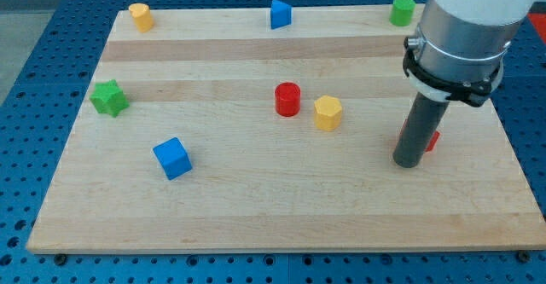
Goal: Move the red star to the center right
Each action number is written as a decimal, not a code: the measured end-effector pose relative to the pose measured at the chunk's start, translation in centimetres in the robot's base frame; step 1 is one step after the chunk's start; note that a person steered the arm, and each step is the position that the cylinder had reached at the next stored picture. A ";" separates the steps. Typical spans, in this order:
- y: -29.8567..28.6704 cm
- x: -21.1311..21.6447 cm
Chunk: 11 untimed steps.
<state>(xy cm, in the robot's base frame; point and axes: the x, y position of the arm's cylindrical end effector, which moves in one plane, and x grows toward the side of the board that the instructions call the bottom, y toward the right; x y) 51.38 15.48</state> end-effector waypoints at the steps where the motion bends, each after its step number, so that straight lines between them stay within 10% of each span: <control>1: 0.0 -1.1; 11: 0.9 -3.0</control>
<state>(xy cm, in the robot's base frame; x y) 48.37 16.37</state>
